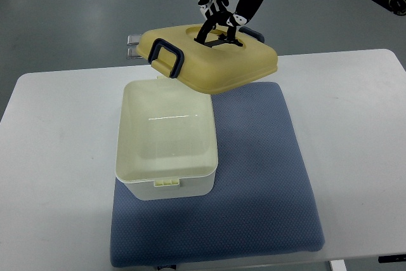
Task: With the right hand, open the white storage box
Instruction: 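Lift the yellow lid off the box with the right hand, then lower the yellow lid onto the mat beside the box, right hand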
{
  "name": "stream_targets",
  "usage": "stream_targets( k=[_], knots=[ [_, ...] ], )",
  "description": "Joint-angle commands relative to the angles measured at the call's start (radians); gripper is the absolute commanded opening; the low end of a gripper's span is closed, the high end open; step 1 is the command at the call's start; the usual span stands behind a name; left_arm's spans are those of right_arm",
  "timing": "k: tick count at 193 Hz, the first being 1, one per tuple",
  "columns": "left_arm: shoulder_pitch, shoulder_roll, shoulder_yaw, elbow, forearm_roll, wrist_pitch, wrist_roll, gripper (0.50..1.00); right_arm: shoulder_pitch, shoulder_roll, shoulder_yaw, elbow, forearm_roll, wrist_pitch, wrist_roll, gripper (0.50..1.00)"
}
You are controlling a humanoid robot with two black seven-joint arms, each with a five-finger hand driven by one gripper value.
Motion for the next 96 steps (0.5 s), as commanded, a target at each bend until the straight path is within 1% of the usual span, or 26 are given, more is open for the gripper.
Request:
stream_targets(
  k=[1,22,59,75,96],
  knots=[
    [0.0,0.0,0.0,0.0,0.0,0.0,0.0,1.0,-0.036,-0.03,-0.002,-0.001,-0.011,0.011,-0.029,0.5],
    [0.0,0.0,0.0,0.0,0.0,0.0,0.0,1.0,-0.051,-0.052,-0.014,-0.001,-0.015,0.031,-0.085,0.5],
    [0.0,0.0,0.0,0.0,0.0,0.0,0.0,1.0,-0.066,-0.058,-0.083,-0.001,-0.014,0.034,-0.126,0.5],
    [0.0,0.0,0.0,-0.001,0.0,0.0,0.0,1.0,-0.102,-0.075,-0.085,-0.001,-0.011,0.026,-0.148,0.5],
    [0.0,0.0,0.0,0.0,0.0,0.0,0.0,1.0,-0.134,-0.096,-0.086,-0.006,-0.012,0.023,-0.155,0.5]
  ],
)
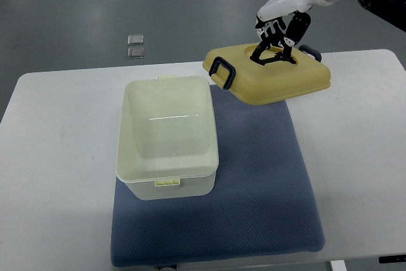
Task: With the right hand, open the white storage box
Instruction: 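Lower the yellow lid onto the mat beside the box, right hand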
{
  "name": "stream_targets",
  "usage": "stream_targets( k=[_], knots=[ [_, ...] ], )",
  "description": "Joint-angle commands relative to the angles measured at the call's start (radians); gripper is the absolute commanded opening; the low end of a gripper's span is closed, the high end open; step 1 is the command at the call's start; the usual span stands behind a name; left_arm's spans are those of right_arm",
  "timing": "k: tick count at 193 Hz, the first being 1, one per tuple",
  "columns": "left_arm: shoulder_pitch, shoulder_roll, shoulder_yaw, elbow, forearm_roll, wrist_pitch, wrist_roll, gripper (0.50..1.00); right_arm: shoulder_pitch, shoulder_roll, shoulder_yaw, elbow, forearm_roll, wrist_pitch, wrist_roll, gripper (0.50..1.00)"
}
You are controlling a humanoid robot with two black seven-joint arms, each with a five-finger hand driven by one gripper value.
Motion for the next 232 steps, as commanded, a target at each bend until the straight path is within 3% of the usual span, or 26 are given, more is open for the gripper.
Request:
stream_targets(
  k=[1,76,140,232],
  knots=[
    [0.0,0.0,0.0,0.0,0.0,0.0,0.0,1.0,-0.029,-0.019,-0.002,-0.005,-0.001,-0.004,-0.01,0.5],
    [0.0,0.0,0.0,0.0,0.0,0.0,0.0,1.0,-0.151,-0.027,0.009,-0.045,0.007,-0.027,-0.053,0.5],
    [0.0,0.0,0.0,0.0,0.0,0.0,0.0,1.0,-0.217,0.029,0.016,-0.06,0.203,-0.055,-0.183,0.5],
    [0.0,0.0,0.0,0.0,0.0,0.0,0.0,1.0,-0.304,0.076,0.016,-0.045,0.206,-0.104,-0.217,0.5]
  ],
)
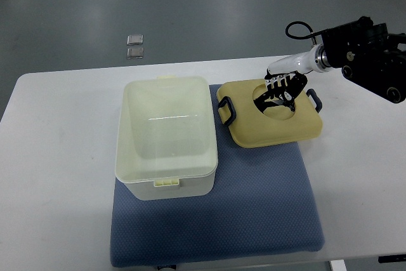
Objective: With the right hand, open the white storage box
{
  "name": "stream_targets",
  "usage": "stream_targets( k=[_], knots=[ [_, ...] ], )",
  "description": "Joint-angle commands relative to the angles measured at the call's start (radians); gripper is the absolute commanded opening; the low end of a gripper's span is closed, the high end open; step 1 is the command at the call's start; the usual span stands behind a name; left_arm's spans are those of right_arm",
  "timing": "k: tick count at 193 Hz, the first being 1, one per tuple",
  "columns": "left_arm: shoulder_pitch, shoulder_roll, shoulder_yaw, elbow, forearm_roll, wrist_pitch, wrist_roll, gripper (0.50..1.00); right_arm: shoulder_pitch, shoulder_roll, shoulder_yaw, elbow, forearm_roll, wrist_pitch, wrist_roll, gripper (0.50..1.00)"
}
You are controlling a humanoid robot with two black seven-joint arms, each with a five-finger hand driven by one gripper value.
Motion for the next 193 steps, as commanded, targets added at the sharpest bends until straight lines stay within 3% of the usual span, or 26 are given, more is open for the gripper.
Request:
stream_targets(
  k=[1,27,28,32,34,47,74,145,168,193],
  knots=[
    [0.0,0.0,0.0,0.0,0.0,0.0,0.0,1.0,-0.012,0.003,0.001,0.002,-0.001,-0.002,0.0,0.5],
    [0.0,0.0,0.0,0.0,0.0,0.0,0.0,1.0,-0.011,0.001,0.001,0.004,0.0,0.0,0.001,0.509],
    [0.0,0.0,0.0,0.0,0.0,0.0,0.0,1.0,-0.009,0.001,0.001,0.002,0.0,0.0,0.001,0.537],
    [0.0,0.0,0.0,0.0,0.0,0.0,0.0,1.0,-0.008,0.0,0.002,0.004,0.0,0.0,0.001,0.588],
    [0.0,0.0,0.0,0.0,0.0,0.0,0.0,1.0,-0.008,0.0,0.002,0.004,0.0,0.0,0.001,0.588],
    [0.0,0.0,0.0,0.0,0.0,0.0,0.0,1.0,-0.001,-0.003,0.002,0.005,0.0,0.001,0.004,0.766],
    [0.0,0.0,0.0,0.0,0.0,0.0,0.0,1.0,0.035,-0.017,0.002,0.028,0.0,0.014,0.004,0.862],
    [0.0,0.0,0.0,0.0,0.0,0.0,0.0,1.0,0.155,-0.092,0.03,0.022,0.016,0.069,0.017,0.881],
    [0.0,0.0,0.0,0.0,0.0,0.0,0.0,1.0,0.138,-0.1,0.167,-0.001,0.181,0.069,0.006,0.883],
    [0.0,0.0,0.0,0.0,0.0,0.0,0.0,1.0,0.029,-0.089,0.315,-0.061,0.481,0.03,-0.002,0.883]
  ],
)
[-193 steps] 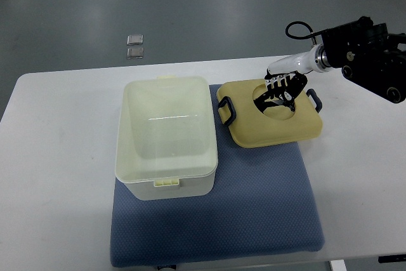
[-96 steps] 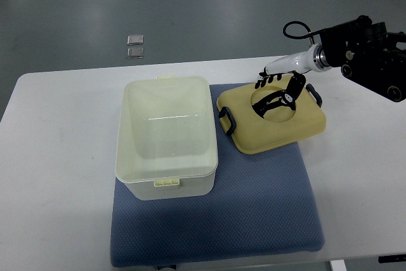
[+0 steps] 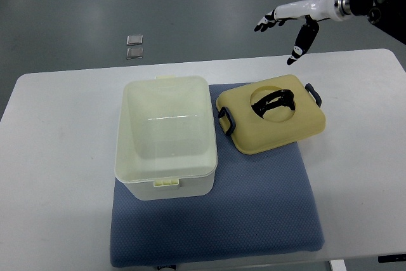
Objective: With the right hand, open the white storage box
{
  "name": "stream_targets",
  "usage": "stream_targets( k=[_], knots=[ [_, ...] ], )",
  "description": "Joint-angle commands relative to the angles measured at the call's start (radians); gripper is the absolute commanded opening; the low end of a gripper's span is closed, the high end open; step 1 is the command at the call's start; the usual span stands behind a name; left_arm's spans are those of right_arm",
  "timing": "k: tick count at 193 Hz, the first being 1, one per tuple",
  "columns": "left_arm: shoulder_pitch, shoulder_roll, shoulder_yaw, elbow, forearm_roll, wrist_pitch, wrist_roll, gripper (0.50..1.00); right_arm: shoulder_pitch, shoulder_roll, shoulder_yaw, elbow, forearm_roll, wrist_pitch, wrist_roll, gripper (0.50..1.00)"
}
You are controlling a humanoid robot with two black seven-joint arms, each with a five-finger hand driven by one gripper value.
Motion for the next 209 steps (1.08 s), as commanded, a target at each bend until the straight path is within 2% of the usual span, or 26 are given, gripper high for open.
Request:
stream_targets(
  k=[1,13,30,49,83,113,134,209],
  knots=[
    [0.0,0.0,0.0,0.0,0.0,0.0,0.0,1.0,-0.088,0.009,0.119,-0.04,0.238,-0.036,-0.008,0.881],
    [0.0,0.0,0.0,-0.002,0.0,0.0,0.0,1.0,-0.133,0.022,0.171,-0.045,0.354,-0.088,-0.009,0.881],
    [0.0,0.0,-0.002,-0.002,0.0,0.0,0.0,1.0,-0.234,0.065,0.262,-0.045,0.545,-0.224,-0.009,0.883],
    [0.0,0.0,-0.002,-0.002,0.001,0.0,0.0,1.0,-0.32,0.111,0.34,-0.045,0.714,-0.315,-0.009,0.883],
    [0.0,0.0,0.0,-0.002,0.0,0.0,0.0,1.0,-0.426,0.151,0.417,-0.045,0.95,-0.359,-0.008,0.883],
    [0.0,0.0,0.0,0.0,0.0,0.0,0.0,1.0,-0.48,0.182,0.446,-0.045,1.05,-0.438,-0.008,0.883],
    [0.0,0.0,0.002,0.0,0.0,0.0,0.0,1.0,-0.503,0.18,0.449,-0.04,1.055,-0.445,0.004,0.923],
    [0.0,0.0,0.002,-0.002,0.0,0.0,0.0,1.0,-0.515,0.159,0.466,-0.04,1.053,-0.431,0.003,0.926]
  ],
)
